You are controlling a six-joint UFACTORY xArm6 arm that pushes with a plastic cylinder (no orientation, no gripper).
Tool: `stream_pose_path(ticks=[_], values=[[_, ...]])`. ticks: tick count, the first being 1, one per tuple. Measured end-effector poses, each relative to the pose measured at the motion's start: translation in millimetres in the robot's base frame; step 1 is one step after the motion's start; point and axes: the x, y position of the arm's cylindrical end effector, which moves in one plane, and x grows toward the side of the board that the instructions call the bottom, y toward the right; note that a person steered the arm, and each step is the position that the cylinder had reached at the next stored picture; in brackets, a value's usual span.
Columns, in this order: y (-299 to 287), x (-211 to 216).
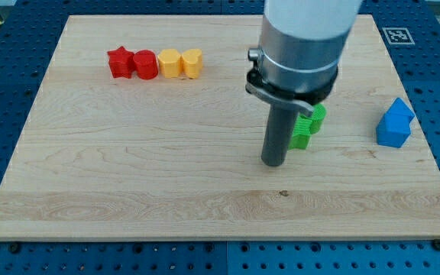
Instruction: Push the green blocks towards the top right
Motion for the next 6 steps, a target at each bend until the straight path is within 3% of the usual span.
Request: stream_pose_path(ticks=[4, 6], values=[[10.7, -12.2], [43.5, -14.4]])
